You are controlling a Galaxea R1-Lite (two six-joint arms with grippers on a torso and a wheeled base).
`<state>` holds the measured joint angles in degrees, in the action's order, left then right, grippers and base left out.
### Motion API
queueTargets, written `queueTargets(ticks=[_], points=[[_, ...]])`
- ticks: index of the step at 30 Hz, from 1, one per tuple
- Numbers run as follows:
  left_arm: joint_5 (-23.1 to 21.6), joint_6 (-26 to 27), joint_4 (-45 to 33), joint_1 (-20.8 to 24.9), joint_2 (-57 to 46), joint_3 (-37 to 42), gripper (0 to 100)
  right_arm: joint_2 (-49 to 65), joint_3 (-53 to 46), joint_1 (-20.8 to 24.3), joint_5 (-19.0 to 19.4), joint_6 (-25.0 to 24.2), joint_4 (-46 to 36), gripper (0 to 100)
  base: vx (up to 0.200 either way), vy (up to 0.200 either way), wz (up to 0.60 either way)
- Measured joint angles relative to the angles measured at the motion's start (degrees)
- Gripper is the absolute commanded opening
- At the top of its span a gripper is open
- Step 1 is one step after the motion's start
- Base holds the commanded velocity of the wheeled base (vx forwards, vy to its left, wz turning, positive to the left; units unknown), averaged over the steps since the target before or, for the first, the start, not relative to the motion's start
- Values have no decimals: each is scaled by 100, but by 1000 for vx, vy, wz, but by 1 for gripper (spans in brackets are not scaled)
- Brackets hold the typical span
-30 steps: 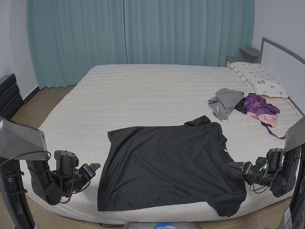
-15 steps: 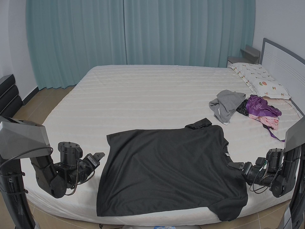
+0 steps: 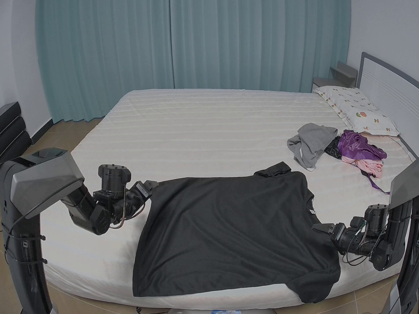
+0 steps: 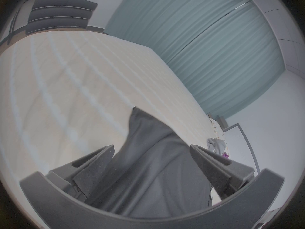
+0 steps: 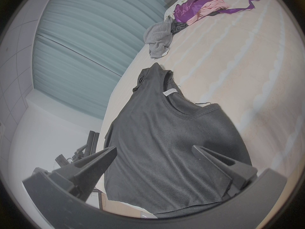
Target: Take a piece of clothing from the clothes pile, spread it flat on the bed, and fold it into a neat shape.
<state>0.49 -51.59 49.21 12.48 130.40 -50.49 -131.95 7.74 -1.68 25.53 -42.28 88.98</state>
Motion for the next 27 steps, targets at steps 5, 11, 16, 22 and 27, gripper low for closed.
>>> queueTargets(ticks=[5, 11, 16, 22, 27], points=[[-98, 151, -707, -37, 480, -1381, 100, -60, 16, 6, -5, 2, -2, 100, 0, 0, 0], [2, 334, -1588, -80, 1141, -3021, 100, -151, 30, 45, -10, 7, 0, 100, 0, 0, 0], [271, 440, -2037, -140, 1737, -3900, 100, -228, 41, 72, -10, 10, 0, 100, 0, 0, 0], [435, 473, -2130, -221, 2172, -4311, 100, -278, 77, 43, -16, 10, -2, 100, 0, 0, 0], [440, 471, -2130, -223, 2330, -4363, 100, -291, 74, 32, -16, 10, 0, 100, 0, 0, 0]])
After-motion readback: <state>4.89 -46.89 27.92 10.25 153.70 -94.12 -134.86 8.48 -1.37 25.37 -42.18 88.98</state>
